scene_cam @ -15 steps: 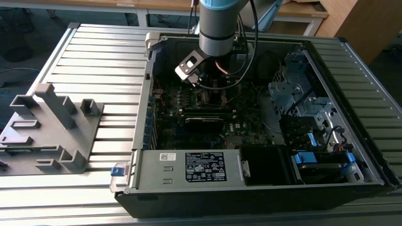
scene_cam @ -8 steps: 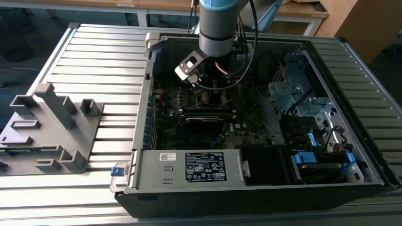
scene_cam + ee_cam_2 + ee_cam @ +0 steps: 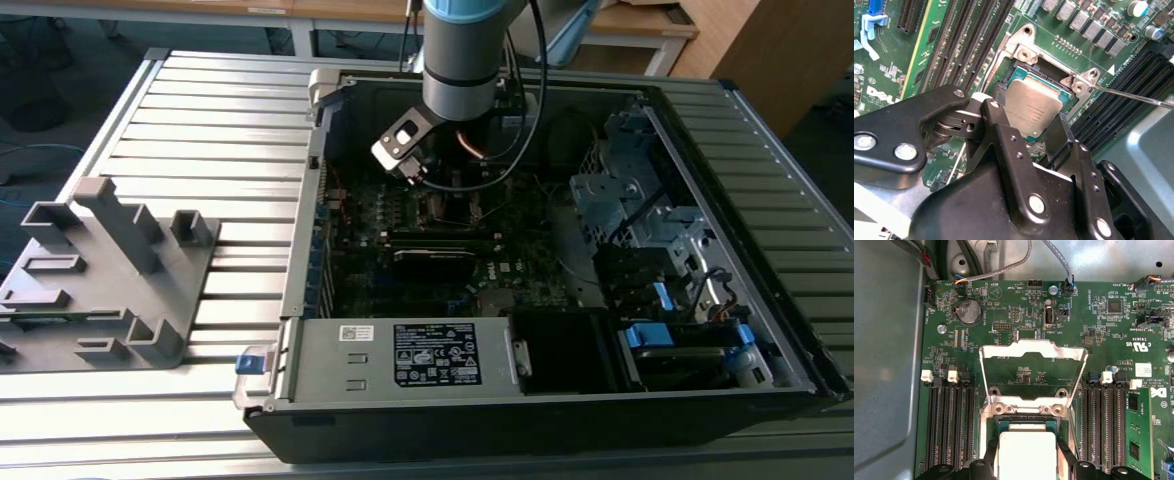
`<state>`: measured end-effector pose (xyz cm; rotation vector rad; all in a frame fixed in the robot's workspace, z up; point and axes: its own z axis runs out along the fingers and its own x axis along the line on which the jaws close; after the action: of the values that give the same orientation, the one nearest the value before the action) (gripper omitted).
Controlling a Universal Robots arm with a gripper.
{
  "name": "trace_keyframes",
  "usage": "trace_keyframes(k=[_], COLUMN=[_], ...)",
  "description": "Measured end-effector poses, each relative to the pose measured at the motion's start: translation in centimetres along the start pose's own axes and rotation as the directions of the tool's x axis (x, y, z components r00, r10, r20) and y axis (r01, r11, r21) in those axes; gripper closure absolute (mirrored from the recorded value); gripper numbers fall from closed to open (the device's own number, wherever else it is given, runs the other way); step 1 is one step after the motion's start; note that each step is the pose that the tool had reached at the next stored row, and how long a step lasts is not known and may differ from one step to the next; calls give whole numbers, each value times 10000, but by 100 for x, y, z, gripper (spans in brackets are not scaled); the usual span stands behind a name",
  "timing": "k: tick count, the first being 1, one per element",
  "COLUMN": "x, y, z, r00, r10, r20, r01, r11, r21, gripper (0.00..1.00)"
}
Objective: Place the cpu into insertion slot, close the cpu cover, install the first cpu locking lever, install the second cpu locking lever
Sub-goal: 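Place the cpu into insertion slot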
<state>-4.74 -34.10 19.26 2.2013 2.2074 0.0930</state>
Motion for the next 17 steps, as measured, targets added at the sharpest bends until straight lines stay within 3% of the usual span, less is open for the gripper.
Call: trace_keyframes(k=[17], x=[2], y=[1], z=[-5], r00=[10000], r10=[0], r20=[-6], r01=[0], r11=[10000], r21=[-2], gripper=[46])
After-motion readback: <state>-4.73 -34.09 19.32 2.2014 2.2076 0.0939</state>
